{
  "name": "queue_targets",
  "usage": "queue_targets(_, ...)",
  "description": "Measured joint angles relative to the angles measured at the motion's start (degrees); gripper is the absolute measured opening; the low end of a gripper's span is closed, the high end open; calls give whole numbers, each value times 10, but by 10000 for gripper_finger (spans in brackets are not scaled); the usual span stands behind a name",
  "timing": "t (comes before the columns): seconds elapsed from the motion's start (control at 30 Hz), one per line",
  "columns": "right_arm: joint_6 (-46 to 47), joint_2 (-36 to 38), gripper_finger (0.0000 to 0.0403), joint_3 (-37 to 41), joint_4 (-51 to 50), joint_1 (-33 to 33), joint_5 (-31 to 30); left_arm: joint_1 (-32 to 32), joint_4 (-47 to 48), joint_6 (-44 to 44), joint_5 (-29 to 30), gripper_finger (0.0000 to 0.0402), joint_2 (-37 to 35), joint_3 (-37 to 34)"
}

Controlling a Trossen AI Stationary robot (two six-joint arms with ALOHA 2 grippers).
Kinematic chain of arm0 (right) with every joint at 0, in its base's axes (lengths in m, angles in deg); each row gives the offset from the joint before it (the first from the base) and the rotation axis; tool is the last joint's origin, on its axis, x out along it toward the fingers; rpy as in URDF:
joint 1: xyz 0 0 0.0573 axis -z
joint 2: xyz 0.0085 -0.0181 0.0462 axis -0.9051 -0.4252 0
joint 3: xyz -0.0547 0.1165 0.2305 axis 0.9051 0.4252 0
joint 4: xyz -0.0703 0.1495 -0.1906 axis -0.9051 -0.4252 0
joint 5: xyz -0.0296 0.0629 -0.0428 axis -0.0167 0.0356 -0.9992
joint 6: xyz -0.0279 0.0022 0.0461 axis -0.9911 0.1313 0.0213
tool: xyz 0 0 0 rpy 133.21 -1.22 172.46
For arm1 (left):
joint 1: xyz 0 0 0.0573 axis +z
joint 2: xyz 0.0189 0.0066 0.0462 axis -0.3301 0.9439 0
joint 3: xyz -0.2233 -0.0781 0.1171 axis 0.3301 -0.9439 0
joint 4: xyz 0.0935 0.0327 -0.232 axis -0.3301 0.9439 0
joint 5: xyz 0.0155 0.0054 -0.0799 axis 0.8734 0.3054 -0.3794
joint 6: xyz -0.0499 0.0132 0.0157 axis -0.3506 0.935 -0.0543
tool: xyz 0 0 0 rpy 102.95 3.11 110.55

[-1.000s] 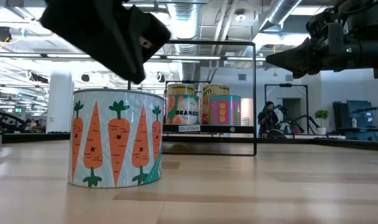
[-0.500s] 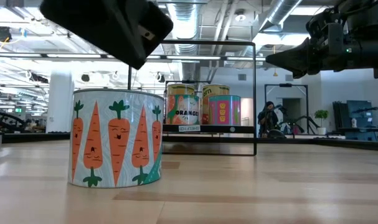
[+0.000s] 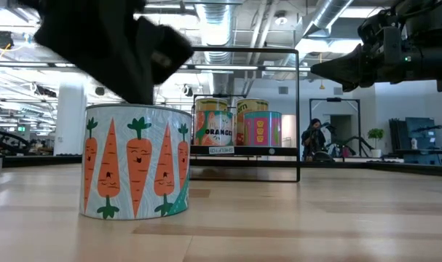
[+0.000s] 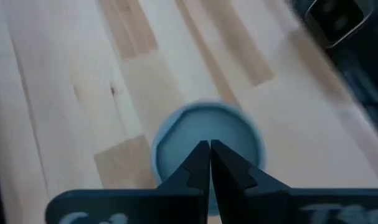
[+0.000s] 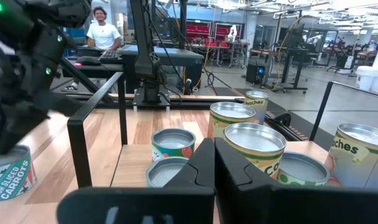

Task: Pick and place cans onto a shelf
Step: Put the canned carrots on the shelf

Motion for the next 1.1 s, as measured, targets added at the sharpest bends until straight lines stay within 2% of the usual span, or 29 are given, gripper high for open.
queue_targets(0.27,0,0,12,-1,-5,0,0,0,12,-2,-8,0,35,20)
queue_targets(0.6,0,0,12,0,-4,0,0,0,166,0,38,0,35,71)
queue_targets(0.77,0,0,13,0,-4,0,0,1,198,-29,49,0,35,75)
queue_targets(0.9,0,0,12,0,-4,0,0,3,230,-55,58,0,18,72)
queue_targets(1.1,0,0,13,0,-4,0,0,8,262,-95,73,0,-48,73)
